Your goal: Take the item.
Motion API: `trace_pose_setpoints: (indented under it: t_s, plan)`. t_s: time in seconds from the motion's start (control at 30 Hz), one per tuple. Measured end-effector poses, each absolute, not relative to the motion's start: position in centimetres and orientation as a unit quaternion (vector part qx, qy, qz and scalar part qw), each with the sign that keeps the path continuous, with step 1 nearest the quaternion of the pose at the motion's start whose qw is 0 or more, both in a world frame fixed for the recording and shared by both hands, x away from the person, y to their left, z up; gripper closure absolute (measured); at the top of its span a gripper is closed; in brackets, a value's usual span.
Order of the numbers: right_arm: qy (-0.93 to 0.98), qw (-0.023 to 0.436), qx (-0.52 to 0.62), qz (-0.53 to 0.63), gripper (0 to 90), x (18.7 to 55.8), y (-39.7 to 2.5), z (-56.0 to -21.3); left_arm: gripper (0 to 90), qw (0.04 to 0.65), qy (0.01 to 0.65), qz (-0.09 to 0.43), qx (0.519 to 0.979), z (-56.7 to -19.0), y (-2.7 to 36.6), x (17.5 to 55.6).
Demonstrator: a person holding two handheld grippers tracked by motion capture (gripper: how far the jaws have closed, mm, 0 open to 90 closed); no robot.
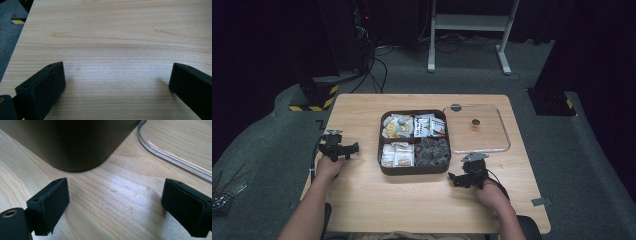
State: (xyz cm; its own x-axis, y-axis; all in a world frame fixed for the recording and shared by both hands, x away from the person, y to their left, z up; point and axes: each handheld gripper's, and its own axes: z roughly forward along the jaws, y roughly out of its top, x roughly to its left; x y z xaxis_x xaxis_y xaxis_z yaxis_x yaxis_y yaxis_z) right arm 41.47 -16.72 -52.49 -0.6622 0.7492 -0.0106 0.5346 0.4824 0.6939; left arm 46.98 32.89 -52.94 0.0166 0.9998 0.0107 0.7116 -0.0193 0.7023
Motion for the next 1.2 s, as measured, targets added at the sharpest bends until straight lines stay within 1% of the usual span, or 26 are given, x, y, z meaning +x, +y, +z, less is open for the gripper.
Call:
trace_pose_setpoints:
  t_s: [0.8,0.97,1.07,1.13,1.2]
  plan:
    - [0.846,0.158,0.38,0.339,7.8,41.5,-16.7,-52.5,0.6,0.267,0.645,0.269,0.664,-52.9,33.0,47.1]
    - [0.846,0.158,0.38,0.339,7.8,41.5,-16.7,-52.5,0.8,0.258,0.651,0.262,0.665,-52.7,32.9,47.3]
    - [0.846,0.158,0.38,0.339,7.8,41.5,-16.7,-52.5,2.8,0.254,0.653,0.256,0.666,-52.5,32.9,47.3]
    - [0.846,0.158,0.38,0.339,7.8,41.5,-16.7,-52.5,7.1,0.249,0.653,0.25,0.67,-52.2,33.0,47.2]
    - [0.846,0.158,0.38,0.339,7.8,41.5,-16.7,-52.5,14.1,0.249,0.655,0.247,0.67,-51.9,33.2,47.1]
